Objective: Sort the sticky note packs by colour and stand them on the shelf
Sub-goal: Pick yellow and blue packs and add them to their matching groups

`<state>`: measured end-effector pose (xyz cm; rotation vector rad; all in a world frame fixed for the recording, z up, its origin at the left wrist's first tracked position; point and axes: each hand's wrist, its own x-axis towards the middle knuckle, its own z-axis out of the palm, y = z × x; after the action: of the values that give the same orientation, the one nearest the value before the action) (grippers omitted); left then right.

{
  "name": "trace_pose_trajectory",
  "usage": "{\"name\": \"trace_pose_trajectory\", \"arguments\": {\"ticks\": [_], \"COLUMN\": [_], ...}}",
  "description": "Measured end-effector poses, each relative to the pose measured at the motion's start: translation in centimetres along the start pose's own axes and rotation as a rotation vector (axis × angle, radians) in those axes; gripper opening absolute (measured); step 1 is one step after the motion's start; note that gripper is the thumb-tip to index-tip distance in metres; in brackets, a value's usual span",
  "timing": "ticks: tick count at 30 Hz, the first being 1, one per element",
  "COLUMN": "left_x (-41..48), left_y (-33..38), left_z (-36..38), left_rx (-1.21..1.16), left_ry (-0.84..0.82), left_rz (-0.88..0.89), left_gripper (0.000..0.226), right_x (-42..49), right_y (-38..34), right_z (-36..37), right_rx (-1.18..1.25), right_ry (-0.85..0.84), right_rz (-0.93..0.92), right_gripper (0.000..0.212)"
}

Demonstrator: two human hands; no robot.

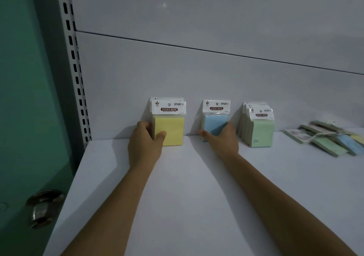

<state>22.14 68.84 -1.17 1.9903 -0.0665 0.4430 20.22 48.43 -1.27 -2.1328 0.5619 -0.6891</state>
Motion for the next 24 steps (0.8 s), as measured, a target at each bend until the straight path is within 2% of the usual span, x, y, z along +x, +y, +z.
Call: {"name": "trace_pose_trajectory", "arguments": {"ticks": [6, 13, 20, 22, 24], "left_x": [0.0, 0.1, -0.1, -0.3, -0.6], "left_y": [0.0, 0.0, 0.2, 0.5, 0.8], "left_z": [0.1, 0.2, -0.2, -0.4, -0.6], "left_rx": [0.021, 0.028, -0.075, -0.105, -0.090], "left_ry": [0.010, 0.012, 0.100, 0.148, 0.188], "left_rz": [0.006, 0.013, 0.016, 0.010, 0.027], "left_gripper": [0.033, 0.031, 0.037, 0.041, 0.044], "right_x": [0.4, -0.4, -0.8, -1.7, -3.3], "right_y": [0.1, -0.6, -0.7, -1.0, -1.4], "right_z": [0.1, -0.6, -1.3, -2.0, -2.8], "right_rx": [0.003, 0.057, 0.187, 0.166, 0.086], "right_ry": [-0.005, 0.110, 0.015, -0.001, -0.003], "right_rz": [0.004, -0.022, 0.056, 0.054, 0.042], "right_gripper": [0.079, 0.104, 0.114, 0.105, 0.083]}}
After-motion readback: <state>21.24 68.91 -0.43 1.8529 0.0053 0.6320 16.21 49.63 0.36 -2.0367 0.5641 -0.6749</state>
